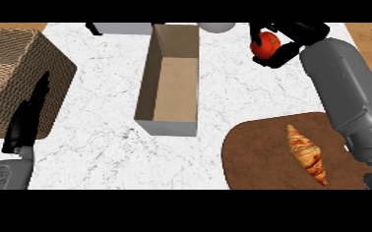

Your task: Pick the tomato from the cutting board and place it in the cardboard box

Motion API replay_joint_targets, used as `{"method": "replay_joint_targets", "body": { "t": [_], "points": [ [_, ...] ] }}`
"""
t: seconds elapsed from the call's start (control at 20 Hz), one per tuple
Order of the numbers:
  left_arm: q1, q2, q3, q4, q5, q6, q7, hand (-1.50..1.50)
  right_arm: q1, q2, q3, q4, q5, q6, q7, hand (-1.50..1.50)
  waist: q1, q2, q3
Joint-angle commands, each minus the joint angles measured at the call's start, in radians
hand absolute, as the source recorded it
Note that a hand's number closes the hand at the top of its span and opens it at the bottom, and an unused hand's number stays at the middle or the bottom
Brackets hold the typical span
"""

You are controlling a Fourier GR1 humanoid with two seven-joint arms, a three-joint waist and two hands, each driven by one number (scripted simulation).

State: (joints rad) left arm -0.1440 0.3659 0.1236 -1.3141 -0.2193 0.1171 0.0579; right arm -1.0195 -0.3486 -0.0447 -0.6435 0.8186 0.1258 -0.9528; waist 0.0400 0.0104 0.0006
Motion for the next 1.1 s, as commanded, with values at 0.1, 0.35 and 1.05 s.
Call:
{"method": "replay_joint_targets", "body": {
  "t": [0.1, 0.35, 1.05],
  "points": [
    [0.025, -0.024, 0.0, 0.008, -0.021, 0.028, -0.008, 0.0, -0.134, 0.153, -0.002, 0.032, -0.053, 0.125, 0.119, 1.5, -0.02, -0.009, -0.001],
    [0.051, 0.013, 0.028, -0.016, 0.0, -0.012, -0.014, 0.0, -0.242, 0.221, -0.062, 0.101, -0.11, 0.16, 0.23, 1.5, -0.011, -0.006, -0.001],
    [-0.012, -0.048, -0.027, -0.002, -0.055, 0.012, -0.021, 0.0, -0.358, 0.348, 0.141, 0.32, -0.294, 0.028, 0.43, 1.5, 0.036, 0.001, -0.002]
  ]
}}
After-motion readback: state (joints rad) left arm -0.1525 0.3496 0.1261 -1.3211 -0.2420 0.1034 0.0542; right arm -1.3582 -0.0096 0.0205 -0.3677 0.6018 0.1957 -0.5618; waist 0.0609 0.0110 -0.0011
